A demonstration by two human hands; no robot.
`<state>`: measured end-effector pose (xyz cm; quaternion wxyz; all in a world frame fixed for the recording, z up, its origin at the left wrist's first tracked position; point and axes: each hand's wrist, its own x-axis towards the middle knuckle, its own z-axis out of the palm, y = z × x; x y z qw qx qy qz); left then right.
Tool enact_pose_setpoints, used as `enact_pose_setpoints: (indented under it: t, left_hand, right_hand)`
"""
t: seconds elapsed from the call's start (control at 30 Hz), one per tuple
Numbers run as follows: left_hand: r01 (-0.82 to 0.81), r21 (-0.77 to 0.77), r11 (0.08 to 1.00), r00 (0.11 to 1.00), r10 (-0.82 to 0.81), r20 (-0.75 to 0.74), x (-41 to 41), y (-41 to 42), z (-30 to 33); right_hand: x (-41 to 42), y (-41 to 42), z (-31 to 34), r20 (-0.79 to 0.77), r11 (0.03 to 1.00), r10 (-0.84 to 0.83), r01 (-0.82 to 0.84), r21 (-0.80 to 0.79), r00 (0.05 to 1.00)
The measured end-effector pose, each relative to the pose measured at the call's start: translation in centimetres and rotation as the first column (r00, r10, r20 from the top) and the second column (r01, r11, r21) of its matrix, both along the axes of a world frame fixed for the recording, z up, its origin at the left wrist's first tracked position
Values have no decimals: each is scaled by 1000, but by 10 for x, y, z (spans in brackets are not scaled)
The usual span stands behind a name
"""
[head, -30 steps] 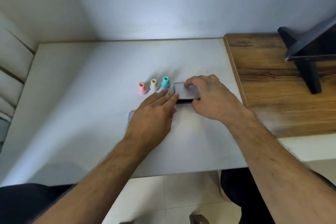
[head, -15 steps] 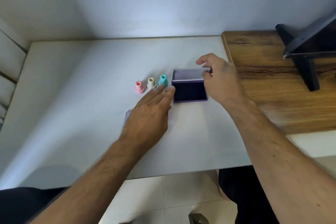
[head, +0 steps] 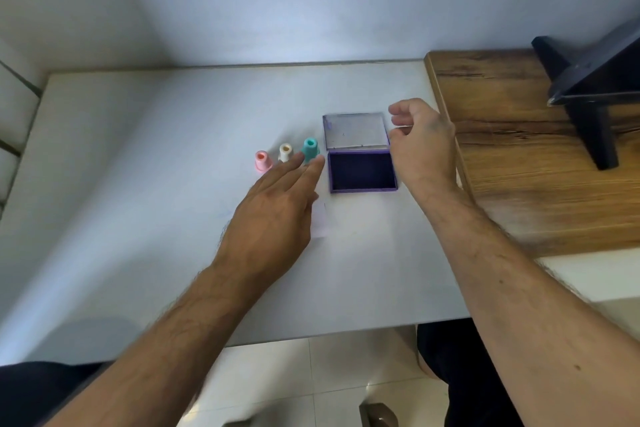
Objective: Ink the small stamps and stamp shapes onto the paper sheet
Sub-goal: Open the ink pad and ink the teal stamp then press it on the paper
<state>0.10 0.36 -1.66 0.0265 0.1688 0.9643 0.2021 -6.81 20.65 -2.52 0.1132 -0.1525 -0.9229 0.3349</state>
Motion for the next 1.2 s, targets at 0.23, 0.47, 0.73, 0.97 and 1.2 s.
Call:
enact_pose_setpoints:
  t: [0.23,0.47,0.73,0.97,1.2]
  left_hand:
    - [-13,33,999,996,16,-85,0,-1,1]
    - [-75,130,989,964,105,-243,-6,-7,0]
    - [-176,166,970,920,222,-322,-15,-17,3]
    - [-263,233,936,914,319,-251,-19,-23,3]
    - [-233,287,929,932,298,-207,-16,-20,11]
  right_hand:
    - [8,-16,5,-5,987,93,-92,130,996]
    - [18,-56,1,-7,882,415,-401,246,910]
    - [21,-64,-6,-32,872,448,-429,235,894]
    - [20,-67,0,39,939,343,-344,15,938]
    - [15,-74,20,5,840,185,-155,-520,983]
